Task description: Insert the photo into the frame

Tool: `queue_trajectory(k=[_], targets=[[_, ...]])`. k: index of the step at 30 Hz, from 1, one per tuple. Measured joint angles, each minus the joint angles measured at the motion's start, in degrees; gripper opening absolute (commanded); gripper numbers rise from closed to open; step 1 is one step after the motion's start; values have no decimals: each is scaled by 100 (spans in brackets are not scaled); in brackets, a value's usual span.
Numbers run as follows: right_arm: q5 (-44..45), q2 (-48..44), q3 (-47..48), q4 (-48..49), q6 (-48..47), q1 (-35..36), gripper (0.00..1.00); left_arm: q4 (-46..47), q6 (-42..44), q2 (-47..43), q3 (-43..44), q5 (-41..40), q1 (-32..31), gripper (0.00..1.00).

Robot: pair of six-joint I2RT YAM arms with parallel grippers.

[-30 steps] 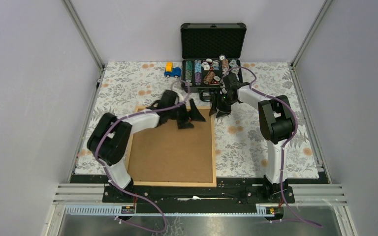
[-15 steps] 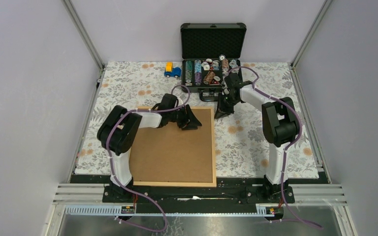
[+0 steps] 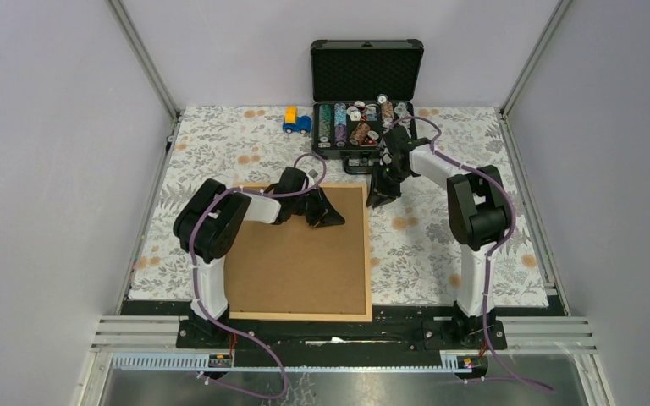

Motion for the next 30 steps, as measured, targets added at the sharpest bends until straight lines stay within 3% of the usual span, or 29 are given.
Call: queue_trajectory(k=[17, 30], targets=[[494, 306, 258, -496, 127, 350, 29, -240, -4, -175, -2, -468, -142, 14], [634, 1117, 1729, -758, 304, 199, 30, -275, 55, -181, 4, -494, -146, 14]])
